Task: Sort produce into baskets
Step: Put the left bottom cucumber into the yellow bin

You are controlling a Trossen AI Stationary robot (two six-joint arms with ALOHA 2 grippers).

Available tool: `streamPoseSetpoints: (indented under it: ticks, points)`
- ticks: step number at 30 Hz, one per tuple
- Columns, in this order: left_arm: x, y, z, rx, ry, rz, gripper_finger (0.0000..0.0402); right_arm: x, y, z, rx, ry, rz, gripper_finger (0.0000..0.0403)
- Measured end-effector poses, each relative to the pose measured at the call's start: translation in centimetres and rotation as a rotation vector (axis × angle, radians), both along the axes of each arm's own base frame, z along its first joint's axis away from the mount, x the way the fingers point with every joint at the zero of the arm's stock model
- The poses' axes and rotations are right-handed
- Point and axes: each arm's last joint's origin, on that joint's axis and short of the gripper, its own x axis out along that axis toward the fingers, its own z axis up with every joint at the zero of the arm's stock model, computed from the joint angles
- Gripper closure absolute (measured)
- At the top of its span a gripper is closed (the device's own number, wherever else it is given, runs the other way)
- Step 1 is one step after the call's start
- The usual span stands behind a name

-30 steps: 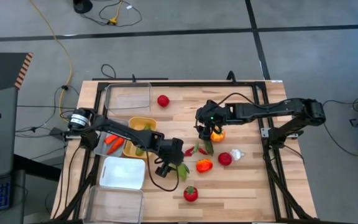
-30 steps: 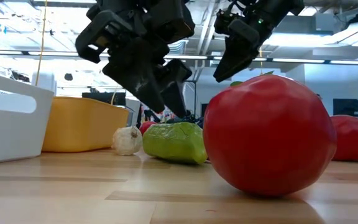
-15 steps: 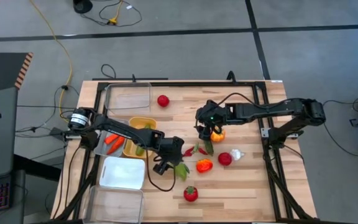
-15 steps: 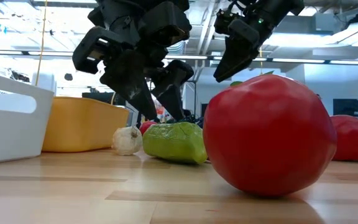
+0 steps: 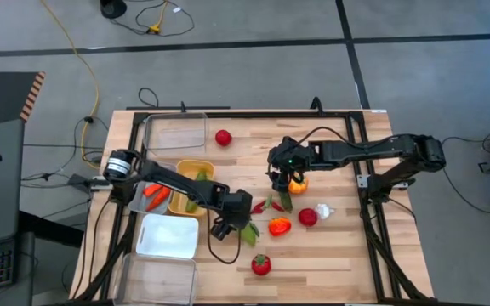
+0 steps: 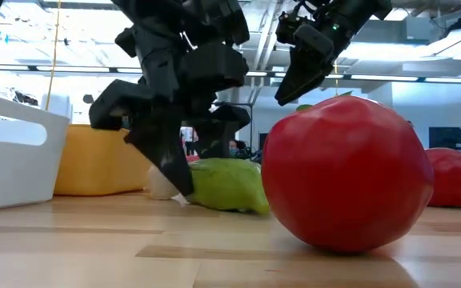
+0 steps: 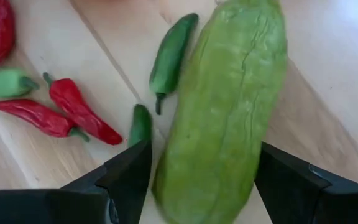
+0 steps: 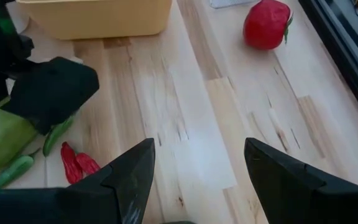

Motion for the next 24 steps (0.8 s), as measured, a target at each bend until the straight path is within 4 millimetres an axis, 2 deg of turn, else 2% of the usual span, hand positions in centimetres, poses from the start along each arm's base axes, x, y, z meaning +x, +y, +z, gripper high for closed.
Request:
streamPoseSetpoints:
  ticks: [7,14,16,19,24]
  points:
    - [0.2,0.0,-0.1,0.022,-0.010,0.002,0.0162,0.0,0.0,0.0,0.000,-0.001,0.000,0.0127]
    - [0.1,0.0,0.1,0.018,-0.008,0.015,0.0240,0.0,0.0,0.0,0.000,0.001,0.000,0.0127]
    - [0.2,0.0,0.3,0.019,-0.014,0.023,0.0249,0.0,0.0,0.0,0.000,0.001,0.000,0.0127]
    - [0.3,0.1,1.5,0.059,-0.007,0.028,0.0247,0.0,0.0,0.0,0.000,0.002,0.000,0.0127]
    - [0.3,0.2,5.0,0.125,0.072,0.018,0.0232,0.0,0.0,0.0,0.000,0.003,0.000,0.0127]
